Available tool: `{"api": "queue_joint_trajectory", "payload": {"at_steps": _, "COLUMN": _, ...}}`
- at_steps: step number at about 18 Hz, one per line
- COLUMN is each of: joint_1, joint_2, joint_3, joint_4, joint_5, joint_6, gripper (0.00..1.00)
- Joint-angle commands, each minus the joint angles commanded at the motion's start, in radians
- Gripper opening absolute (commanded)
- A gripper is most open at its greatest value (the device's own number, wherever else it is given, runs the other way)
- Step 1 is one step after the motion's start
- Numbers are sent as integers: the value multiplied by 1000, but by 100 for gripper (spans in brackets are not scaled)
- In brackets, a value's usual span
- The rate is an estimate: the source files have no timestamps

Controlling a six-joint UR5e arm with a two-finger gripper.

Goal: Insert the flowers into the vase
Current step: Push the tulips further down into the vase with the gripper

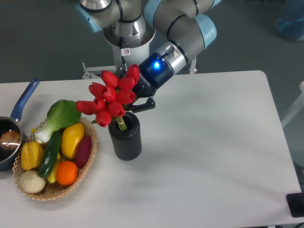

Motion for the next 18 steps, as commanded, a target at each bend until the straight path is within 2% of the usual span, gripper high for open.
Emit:
{"api": "queue_joint_trajectory", "payload": {"at_steps": 3, "joint_1": 0, "joint_2": -11, "joint_3": -3, "joint_4": 0, "joint_5": 2, "joint_6": 8, "gripper": 10}}
{"api": "queue_joint_trajectory", "payload": {"at_steps": 7, "joint_1": -1, "joint_2": -9, "joint_3": -26, "joint_4": 0, "joint_5": 78, "joint_6": 9, "gripper": 10}}
{"api": "queue_joint_trajectory", "payload": {"at_steps": 18, "joint_1": -3, "joint_2": -26, "joint_3": -57, "joint_4": 0, "joint_5": 84, "joint_6": 18, "gripper": 9}}
